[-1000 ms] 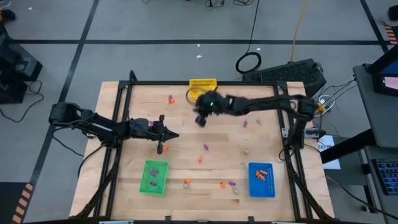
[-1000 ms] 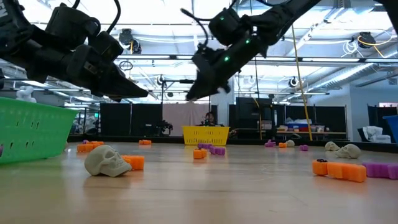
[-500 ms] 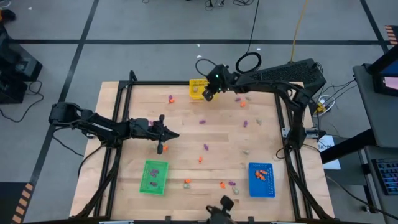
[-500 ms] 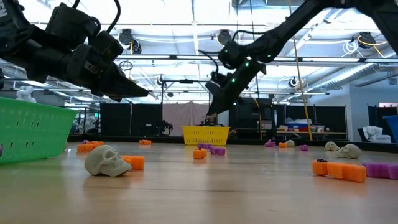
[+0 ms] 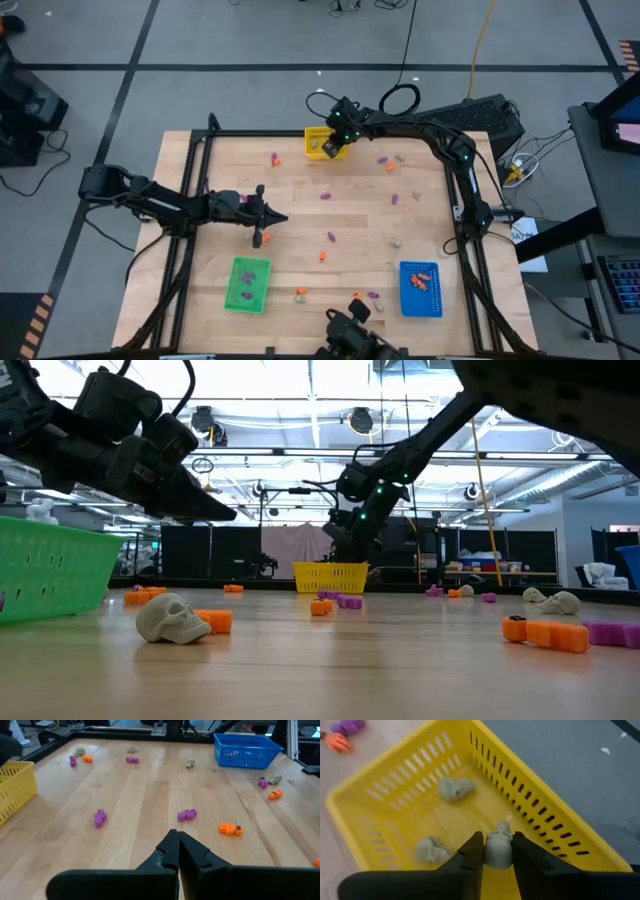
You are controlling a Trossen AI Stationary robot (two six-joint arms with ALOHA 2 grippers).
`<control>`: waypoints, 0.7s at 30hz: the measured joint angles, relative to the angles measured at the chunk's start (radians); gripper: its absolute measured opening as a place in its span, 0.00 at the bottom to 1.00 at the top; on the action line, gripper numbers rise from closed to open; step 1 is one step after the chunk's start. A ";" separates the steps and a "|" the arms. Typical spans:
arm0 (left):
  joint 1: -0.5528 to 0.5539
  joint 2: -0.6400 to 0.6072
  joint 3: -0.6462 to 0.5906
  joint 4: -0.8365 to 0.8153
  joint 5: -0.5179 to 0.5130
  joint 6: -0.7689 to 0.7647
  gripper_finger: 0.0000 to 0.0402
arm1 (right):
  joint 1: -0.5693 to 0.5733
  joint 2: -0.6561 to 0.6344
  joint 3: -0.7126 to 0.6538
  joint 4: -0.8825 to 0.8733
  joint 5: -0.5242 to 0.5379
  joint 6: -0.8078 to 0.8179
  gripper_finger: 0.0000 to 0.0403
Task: Sort Halloween decoration
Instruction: Put the gray skull toy into the yellow bin, then put the orange skeleton toy into the blue bin
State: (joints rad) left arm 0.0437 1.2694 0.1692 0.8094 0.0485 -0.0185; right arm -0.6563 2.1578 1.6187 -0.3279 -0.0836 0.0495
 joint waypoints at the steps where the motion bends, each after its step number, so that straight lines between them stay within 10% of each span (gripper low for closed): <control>1: 0.000 0.000 0.000 -0.002 0.000 0.000 0.00 | 0.000 0.000 0.003 -0.010 0.000 0.000 0.18; 13: 0.000 0.000 0.000 -0.008 0.000 -0.001 0.00 | 0.009 -0.097 0.005 -0.083 0.007 -0.036 0.44; 21: -0.037 0.000 0.027 -0.049 0.000 0.000 0.00 | 0.102 -0.219 -0.038 -0.044 0.007 -0.136 0.16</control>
State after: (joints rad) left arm 0.0064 1.2694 0.1959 0.7605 0.0486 -0.0187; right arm -0.5545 1.9384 1.5805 -0.3719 -0.0761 -0.0868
